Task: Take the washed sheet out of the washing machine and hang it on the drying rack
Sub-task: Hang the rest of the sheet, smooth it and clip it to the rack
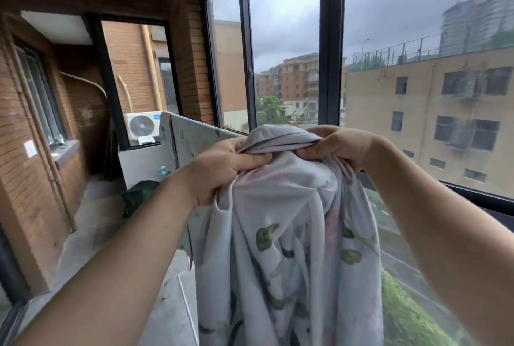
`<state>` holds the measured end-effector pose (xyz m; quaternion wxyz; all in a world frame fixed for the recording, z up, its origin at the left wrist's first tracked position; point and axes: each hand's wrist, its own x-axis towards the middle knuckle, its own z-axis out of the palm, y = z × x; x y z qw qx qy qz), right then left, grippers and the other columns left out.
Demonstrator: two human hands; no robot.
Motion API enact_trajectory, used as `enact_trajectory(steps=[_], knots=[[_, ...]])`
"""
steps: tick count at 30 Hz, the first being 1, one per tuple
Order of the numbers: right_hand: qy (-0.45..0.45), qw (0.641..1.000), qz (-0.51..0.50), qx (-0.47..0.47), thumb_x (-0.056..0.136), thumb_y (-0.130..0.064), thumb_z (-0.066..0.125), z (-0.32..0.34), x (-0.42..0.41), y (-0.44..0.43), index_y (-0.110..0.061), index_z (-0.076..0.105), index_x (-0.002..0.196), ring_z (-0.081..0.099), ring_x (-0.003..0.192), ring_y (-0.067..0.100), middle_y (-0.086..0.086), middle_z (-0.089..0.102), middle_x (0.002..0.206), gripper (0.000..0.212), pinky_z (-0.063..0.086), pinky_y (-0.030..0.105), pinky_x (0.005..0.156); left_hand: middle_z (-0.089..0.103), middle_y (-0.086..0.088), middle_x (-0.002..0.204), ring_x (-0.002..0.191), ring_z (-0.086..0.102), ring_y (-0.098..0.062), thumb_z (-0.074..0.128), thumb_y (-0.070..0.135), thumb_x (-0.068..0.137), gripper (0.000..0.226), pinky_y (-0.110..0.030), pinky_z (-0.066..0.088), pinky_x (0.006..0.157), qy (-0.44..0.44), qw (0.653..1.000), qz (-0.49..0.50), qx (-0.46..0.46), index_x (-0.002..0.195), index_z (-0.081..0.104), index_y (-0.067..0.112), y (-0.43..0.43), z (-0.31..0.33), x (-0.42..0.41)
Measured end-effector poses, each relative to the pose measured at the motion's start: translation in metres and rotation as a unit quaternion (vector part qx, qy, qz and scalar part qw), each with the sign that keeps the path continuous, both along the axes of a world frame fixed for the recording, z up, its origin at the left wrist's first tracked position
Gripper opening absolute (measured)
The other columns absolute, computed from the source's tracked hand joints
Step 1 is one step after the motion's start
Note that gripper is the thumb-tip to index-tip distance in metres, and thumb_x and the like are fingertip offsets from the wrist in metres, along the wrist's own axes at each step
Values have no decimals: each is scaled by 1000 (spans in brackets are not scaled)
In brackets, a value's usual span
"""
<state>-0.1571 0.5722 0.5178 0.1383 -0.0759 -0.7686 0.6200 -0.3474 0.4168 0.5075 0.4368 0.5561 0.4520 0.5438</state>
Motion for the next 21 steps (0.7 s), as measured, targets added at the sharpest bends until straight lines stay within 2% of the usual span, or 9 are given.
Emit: enact_trajectory(steps=[2,5,7,10,12,14,16,18,21], knots=[[-14,999,30,7,76,-14,79,-3,-1,8,-8,73,112,70,97,28,17,70,111,37,59,39,85,72,-12,107,94,69,-20,67,13,82,32,-26,58,80,52,998,-22,2,112,68,6,2,-1,-13],[-4,998,61,-2,69,-24,87,-1,-8,17,-6,72,112,70,96,26,14,71,109,49,59,35,83,72,-15,107,96,68,-23,76,11,80,33,-28,57,82,88,996,-18,27,111,69,3,8,-1,-23],[33,996,76,-18,71,-21,86,2,-18,27,0,67,116,69,98,30,18,68,112,54,57,40,88,70,-17,103,91,69,-24,81,9,74,39,-28,58,79,53,997,-2,52,109,68,-1,17,1,-25],[87,988,103,-80,77,-19,80,11,-39,39,1,65,119,68,102,31,19,67,114,49,55,41,93,63,-21,102,85,65,-26,86,27,68,61,-33,57,80,-35,996,43,72,115,63,-4,33,10,-29],[110,983,117,-94,85,-18,68,15,-54,44,-1,64,120,67,104,30,18,67,116,39,53,41,96,62,-22,107,89,65,-28,78,31,76,57,-36,56,85,-79,992,61,74,118,62,-3,45,15,-33],[120,980,122,-105,86,-23,68,17,-72,52,-2,64,120,65,103,30,18,66,115,40,51,42,99,67,-22,113,97,68,-29,71,31,84,49,-37,56,90,-103,989,80,70,119,64,-2,58,16,-38],[103,980,117,-125,81,-31,76,11,-87,59,-3,66,118,66,103,29,17,67,114,47,49,42,99,67,-22,120,107,67,-31,69,32,86,50,-40,53,97,-121,985,109,59,124,63,-1,68,12,-41],[67,986,95,-123,81,-38,75,-3,-100,69,-3,65,118,65,104,28,17,67,115,52,48,42,101,64,-23,126,117,62,-34,71,36,85,56,-44,47,104,-130,980,138,56,127,61,0,76,1,-45],[17,996,50,-75,76,-62,71,-26,-116,80,-4,58,130,60,119,32,18,64,127,80,43,47,109,68,-20,119,115,63,-33,68,34,89,49,-42,50,102,-109,968,213,72,123,63,-2,79,-10,-48]])
